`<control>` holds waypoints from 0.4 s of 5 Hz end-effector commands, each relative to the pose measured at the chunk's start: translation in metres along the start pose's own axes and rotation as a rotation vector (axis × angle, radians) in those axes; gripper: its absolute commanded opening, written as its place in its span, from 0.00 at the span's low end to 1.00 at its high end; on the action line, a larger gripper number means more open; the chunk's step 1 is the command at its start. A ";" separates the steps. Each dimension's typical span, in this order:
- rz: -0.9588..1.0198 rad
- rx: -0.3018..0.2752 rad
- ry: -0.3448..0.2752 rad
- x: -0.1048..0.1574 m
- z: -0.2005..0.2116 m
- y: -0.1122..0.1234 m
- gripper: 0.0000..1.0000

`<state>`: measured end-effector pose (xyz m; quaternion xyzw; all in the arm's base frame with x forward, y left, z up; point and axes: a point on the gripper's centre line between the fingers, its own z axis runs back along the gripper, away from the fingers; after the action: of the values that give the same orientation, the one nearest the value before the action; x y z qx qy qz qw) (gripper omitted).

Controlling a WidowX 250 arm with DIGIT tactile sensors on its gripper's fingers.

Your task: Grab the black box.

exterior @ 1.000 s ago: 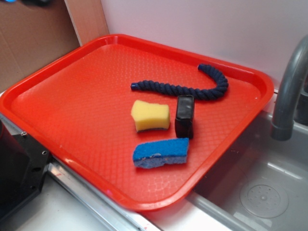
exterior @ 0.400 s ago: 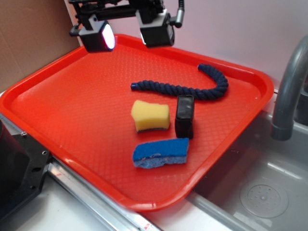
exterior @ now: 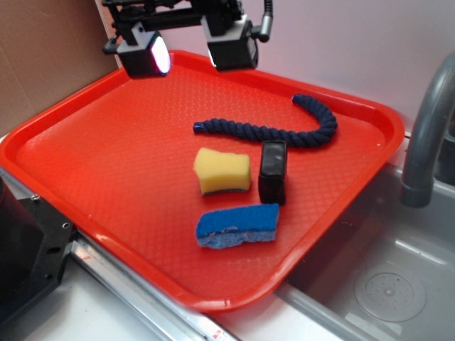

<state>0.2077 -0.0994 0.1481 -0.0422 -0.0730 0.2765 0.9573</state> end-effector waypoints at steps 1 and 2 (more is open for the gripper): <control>0.087 0.024 -0.031 0.011 -0.052 -0.043 1.00; 0.057 0.016 0.004 0.009 -0.073 -0.046 1.00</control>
<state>0.2421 -0.1410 0.0719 -0.0223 -0.0550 0.3010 0.9518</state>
